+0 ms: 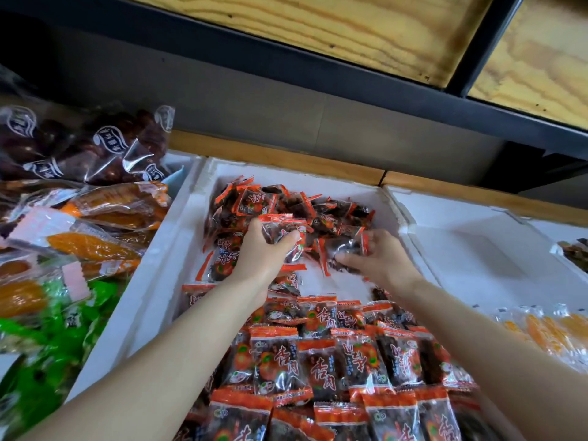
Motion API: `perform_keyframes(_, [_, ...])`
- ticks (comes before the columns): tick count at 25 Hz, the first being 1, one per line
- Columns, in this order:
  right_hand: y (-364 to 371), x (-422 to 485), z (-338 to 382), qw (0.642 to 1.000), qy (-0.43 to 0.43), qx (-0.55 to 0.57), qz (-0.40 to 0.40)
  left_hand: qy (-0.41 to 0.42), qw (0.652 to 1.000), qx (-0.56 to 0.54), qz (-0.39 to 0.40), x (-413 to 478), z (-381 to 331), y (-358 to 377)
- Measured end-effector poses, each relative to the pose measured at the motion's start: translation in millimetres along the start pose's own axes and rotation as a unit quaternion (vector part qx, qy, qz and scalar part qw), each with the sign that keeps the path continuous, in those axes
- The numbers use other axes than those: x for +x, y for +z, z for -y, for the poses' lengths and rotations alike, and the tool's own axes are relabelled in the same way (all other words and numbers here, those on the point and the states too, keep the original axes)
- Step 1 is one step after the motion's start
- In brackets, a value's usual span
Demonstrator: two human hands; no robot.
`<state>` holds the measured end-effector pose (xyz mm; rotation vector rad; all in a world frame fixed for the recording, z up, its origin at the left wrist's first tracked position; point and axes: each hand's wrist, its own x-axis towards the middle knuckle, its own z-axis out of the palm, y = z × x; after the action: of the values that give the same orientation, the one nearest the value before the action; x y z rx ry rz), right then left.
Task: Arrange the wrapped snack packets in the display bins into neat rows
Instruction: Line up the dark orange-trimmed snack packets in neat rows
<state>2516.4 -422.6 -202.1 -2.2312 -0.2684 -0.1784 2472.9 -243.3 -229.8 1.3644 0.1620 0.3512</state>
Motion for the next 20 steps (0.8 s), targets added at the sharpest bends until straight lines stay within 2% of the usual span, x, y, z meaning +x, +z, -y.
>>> perform_keyframes(2, [-13,-8,13,0.996,-0.022,0.077,0.042,-0.031,0.999,-0.018,0.01,2,3,-1])
perform_keyframes(5, [-22,-24,31,0.987,-0.08,0.031,0.137,-0.091,0.993,-0.056,0.057,-9,-6,6])
perform_keyframes(8, [-21,-30,39,0.984,-0.087,0.032,0.155,-0.132,0.98,-0.095,0.117,-18,-13,13])
perform_keyframes(10, [-19,-30,40,0.985,-0.08,0.037,0.145,-0.116,0.976,-0.088,0.165,-20,-14,13])
perform_keyframes(12, [-17,-31,33,0.989,-0.059,0.06,0.124,-0.079,0.978,-0.034,0.191,-18,-9,14])
perform_keyframes(14, [-17,-34,23,0.983,0.008,0.128,0.13,-0.044,0.98,0.017,0.195,-18,-5,15])
perform_keyframes(17, [-20,-49,14,0.927,0.106,0.295,0.207,-0.023,0.975,0.043,0.219,-25,-2,18])
perform_keyframes(20, [-24,-64,12,0.886,0.121,0.378,0.239,0.009,0.971,0.039,0.236,-41,-3,30])
